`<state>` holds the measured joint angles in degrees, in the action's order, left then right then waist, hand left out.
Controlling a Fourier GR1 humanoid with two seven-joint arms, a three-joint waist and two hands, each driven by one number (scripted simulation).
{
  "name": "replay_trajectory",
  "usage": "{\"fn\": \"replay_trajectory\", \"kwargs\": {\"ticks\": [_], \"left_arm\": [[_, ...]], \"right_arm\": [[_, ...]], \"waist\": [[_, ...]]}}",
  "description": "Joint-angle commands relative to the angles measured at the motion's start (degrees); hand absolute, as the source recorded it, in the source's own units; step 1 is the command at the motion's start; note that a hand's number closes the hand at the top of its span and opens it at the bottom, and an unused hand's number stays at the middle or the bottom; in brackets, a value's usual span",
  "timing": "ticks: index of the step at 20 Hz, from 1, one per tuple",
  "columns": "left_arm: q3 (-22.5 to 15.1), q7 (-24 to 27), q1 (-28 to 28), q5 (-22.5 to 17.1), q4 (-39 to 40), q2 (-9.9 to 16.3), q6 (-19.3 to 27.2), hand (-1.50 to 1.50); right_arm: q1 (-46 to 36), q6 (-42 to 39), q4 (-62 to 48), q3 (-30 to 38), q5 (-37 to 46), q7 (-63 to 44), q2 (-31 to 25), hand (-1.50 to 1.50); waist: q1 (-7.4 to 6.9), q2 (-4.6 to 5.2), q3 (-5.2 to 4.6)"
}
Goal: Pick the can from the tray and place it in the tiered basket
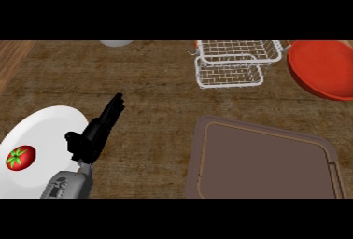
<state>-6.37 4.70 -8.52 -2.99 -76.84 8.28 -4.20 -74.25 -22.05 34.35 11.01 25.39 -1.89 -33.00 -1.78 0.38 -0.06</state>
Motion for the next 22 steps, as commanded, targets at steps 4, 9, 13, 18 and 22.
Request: {"fn": "replay_trajectory", "kwargs": {"ticks": [4,9,13,18,22], "left_arm": [[-0.38,-1.28,1.06,-0.03,-1.88,-0.58,-0.32,0.00],[0.06,-0.30,0.22,0.24,-1.29,-0.70,-0.70,0.00],[0.39,2.75,-2.15,0.93,4.10,-2.00,-0.80,0.00],[0.02,3.52,-0.09,1.86,3.30,-1.45,-0.95,0.00],[0.20,-0.11,1.52,1.08,-1.26,-0.65,-1.32,0.00]], "right_arm": [[-6.21,4.13,-9.19,-2.45,3.89,0.36,5.97,1.50],[-8.07,6.44,-12.24,-2.44,4.10,-0.34,11.29,1.50],[-8.96,8.85,-15.16,-2.44,5.00,0.61,13.20,1.50],[-10.54,9.41,-18.49,-0.08,2.93,0.51,16.58,1.50],[-10.68,6.59,-18.75,2.62,-0.14,-1.36,16.79,1.50]], "waist": [[-1.06,0.44,0.04],[-0.68,0.31,0.04],[-0.26,0.49,0.01],[-1.00,0.75,0.01],[-0.33,0.20,0.05]]}}
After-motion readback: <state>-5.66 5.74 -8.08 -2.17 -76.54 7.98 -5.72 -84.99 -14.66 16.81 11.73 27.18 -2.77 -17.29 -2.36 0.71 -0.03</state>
